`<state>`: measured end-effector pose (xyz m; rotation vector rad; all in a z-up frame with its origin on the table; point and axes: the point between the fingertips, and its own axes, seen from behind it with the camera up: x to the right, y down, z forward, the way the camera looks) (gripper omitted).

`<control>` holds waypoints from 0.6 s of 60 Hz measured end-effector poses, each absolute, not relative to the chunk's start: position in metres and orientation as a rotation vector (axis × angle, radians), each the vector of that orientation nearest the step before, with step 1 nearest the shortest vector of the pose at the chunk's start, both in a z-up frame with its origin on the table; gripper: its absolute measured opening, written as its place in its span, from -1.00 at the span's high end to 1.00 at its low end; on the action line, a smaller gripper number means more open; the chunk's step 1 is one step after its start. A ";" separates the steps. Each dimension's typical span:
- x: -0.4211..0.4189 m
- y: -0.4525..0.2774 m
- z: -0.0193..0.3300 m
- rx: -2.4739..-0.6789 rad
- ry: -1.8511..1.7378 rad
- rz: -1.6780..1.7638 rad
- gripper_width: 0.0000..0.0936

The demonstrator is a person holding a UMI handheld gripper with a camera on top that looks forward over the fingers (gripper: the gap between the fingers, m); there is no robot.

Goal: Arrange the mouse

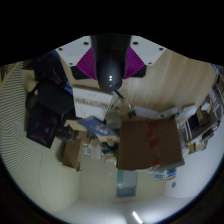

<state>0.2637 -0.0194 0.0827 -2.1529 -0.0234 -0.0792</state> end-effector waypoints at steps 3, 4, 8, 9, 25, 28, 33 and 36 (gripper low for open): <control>0.269 -0.022 0.056 -2.189 -0.052 -0.073 0.20; 0.270 -0.024 0.049 -2.200 -0.060 -0.067 0.20; 0.275 -0.029 0.027 -2.226 -0.071 -0.036 0.17; 0.276 -0.031 0.022 -2.234 -0.067 -0.028 0.18; 0.281 -0.044 -0.008 -2.298 -0.039 0.009 -0.07; 0.282 -0.044 -0.008 -2.323 -0.024 -0.014 -0.12; 0.280 -0.053 -0.004 -2.362 0.024 -0.019 -0.72; 0.274 -0.059 0.005 -2.357 0.058 -0.010 -0.75</control>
